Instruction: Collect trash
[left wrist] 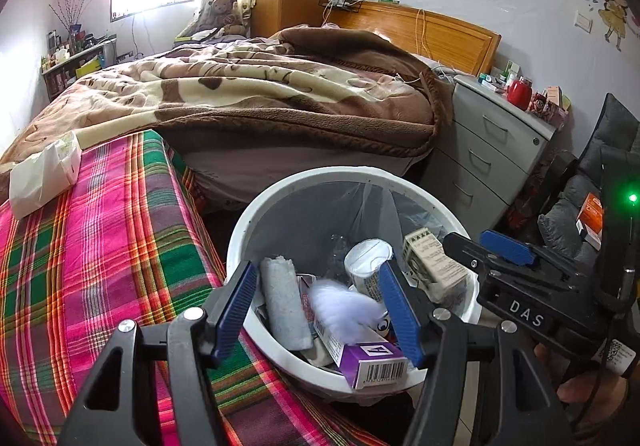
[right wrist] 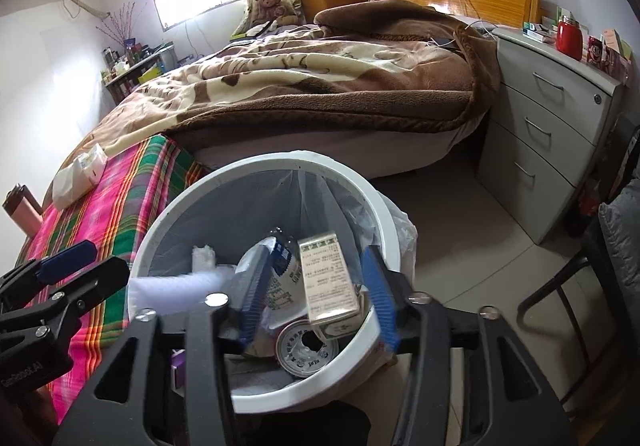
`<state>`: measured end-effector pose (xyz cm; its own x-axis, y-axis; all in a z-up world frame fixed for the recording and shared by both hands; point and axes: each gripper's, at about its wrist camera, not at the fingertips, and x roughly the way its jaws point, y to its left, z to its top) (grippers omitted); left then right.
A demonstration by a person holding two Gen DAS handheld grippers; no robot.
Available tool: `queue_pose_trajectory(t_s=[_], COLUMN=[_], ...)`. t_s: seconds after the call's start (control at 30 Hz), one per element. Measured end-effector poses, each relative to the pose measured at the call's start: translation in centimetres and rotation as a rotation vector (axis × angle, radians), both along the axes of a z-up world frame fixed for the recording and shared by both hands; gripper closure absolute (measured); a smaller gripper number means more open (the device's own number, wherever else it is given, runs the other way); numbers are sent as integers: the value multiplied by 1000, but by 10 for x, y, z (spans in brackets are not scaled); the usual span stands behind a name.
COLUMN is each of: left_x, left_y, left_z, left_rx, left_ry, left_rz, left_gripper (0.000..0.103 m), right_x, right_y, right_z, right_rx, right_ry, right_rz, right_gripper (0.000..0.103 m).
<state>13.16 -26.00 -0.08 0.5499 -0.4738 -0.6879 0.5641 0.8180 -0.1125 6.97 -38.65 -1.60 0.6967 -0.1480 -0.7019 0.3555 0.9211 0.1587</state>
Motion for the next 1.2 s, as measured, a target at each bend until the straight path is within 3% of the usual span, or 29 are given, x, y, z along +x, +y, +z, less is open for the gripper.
queue_pose_trajectory(t_s=[0.4, 0.83, 1.0, 1.2], left_x=[-8, -31, -41, -58], left_y=[22, 60, 78, 96], left_z=[10, 22, 27, 25], left_rx=[-24, -31, -36, -58], left_ry=[-21, -102, -143, -183], left_rz=[29, 116, 154, 183], left_gripper=[29, 25, 23, 21], right_x=[-7, -25, -38, -56], right_y=[13, 48, 62, 79], right_z=[8, 24, 30, 31], right_rx=[1, -58, -76, -101], right_ry=[-29, -100, -142, -188], right_rz=[17, 55, 62, 55], right_gripper=[45, 45, 37, 36])
